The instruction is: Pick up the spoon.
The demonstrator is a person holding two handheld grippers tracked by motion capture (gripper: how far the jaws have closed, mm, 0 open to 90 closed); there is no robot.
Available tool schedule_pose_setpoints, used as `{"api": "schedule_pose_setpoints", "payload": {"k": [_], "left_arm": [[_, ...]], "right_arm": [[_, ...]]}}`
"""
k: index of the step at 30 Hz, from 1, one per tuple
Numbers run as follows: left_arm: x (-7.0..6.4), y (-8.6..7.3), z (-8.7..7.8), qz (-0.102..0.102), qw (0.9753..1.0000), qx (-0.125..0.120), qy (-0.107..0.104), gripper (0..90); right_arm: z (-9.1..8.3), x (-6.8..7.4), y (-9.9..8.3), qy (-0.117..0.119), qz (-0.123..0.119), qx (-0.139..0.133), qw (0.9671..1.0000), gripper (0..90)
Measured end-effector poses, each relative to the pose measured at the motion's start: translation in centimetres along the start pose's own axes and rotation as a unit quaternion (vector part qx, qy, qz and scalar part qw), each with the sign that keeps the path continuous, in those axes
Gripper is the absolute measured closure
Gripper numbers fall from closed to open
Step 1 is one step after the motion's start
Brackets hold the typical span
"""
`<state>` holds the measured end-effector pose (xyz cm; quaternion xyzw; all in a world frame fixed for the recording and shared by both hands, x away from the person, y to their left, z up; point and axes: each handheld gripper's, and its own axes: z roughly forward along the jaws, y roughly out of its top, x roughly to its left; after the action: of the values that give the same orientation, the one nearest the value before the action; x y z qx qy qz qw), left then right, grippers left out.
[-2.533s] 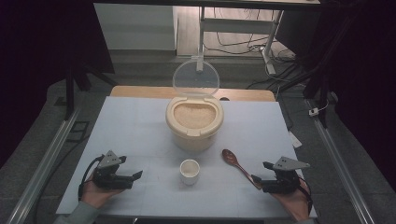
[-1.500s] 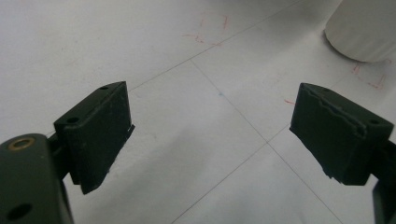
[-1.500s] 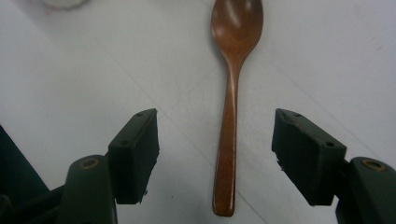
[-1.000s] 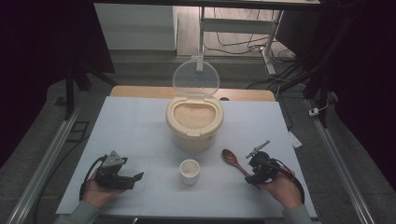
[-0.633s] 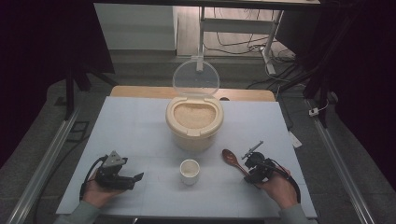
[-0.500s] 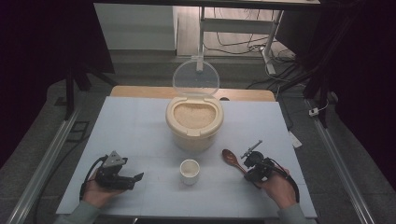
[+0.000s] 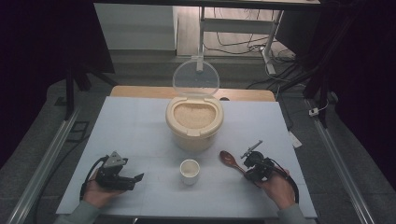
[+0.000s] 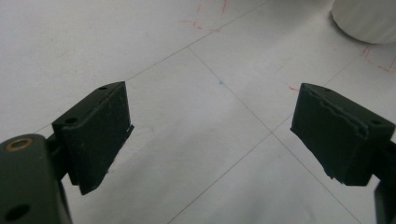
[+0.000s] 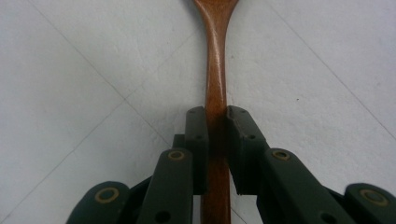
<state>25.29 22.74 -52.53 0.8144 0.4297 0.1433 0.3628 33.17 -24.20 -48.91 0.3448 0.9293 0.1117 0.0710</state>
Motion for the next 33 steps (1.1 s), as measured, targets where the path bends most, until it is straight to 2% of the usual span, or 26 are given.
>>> {"api": "schedule_pose_setpoints", "payload": {"k": [8, 15, 16, 19, 23, 33], "left_arm": [[0.0, 0.0, 0.0, 0.002, 1.0, 0.002, 0.0, 11.8], [0.1, -0.1, 0.1, 0.002, 1.0, 0.004, 0.002, 11.9], [0.1, -0.1, 0.1, 0.002, 1.0, 0.004, 0.002, 11.8], [0.1, -0.1, 0.2, 0.002, 1.0, 0.005, 0.002, 11.9], [0.1, -0.1, 0.2, 0.001, 1.0, 0.006, 0.002, 11.9], [0.1, 0.0, 0.3, 0.002, 1.0, 0.007, 0.002, 11.8]], "right_arm": [[-1.7, -0.4, -0.6, 0.015, 0.0, -0.041, 0.9991, 79.0], [-3.6, -0.8, -1.3, 0.048, -0.006, -0.085, 0.9952, 79.0], [-3.6, -0.8, -1.3, 0.048, -0.006, -0.085, 0.9952, 79.0], [-4.6, -0.6, -1.5, 0.062, -0.017, -0.11, 0.9919, 78.9], [-5.5, -0.1, -1.5, 0.08, -0.03, -0.127, 0.9881, 78.9], [-6.9, 2.1, -0.3, 0.093, -0.074, -0.159, 0.9801, 78.9]]}}
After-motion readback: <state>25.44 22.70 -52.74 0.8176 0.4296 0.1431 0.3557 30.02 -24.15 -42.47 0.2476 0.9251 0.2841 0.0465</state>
